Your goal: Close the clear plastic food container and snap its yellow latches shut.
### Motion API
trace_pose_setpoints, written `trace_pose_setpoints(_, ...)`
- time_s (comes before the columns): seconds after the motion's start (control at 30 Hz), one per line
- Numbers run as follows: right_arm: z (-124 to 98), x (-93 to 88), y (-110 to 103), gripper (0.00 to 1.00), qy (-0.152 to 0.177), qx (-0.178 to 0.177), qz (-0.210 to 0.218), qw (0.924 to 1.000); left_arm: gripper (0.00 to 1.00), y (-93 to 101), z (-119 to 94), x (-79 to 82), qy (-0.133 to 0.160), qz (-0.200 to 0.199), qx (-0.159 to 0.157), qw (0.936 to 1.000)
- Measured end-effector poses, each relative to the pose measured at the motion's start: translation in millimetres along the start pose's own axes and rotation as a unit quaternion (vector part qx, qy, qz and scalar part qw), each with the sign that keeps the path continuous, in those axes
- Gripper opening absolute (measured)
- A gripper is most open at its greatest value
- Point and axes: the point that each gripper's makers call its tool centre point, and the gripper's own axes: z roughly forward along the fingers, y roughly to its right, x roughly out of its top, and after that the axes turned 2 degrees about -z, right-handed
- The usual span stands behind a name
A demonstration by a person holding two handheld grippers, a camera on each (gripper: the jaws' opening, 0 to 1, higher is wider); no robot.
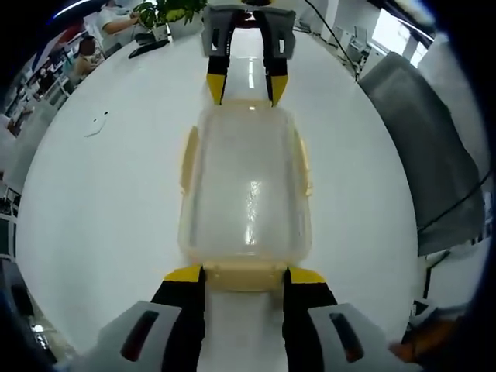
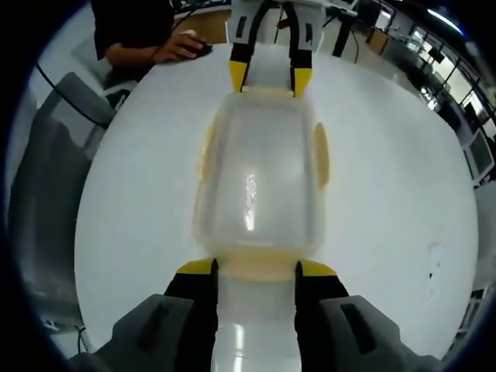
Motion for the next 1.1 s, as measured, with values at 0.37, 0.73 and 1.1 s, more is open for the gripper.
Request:
trace_pose_setpoints(0.37, -47, 11.1, -10, 0.35, 0.005, -0.001, -0.012, 0.9999, 0.33, 11.2, -43, 22.7, -0.001, -0.002, 0.016, 0.9999)
trace_pose_setpoints(0.73, -84, -11.8, -8, 0.35, 0.008, -0.006, -0.029, 0.9995, 0.33, 7.8, -52, 62.2, -0.002, -0.007, 0.037, 0.9993)
trace_pose_setpoints(1.1, -112, -75.5, -17, 0.35, 0.000, -0.009, -0.022, 0.9997, 0.33, 7.5, -27, 128.4, 0.011, 0.003, 0.033, 0.9994)
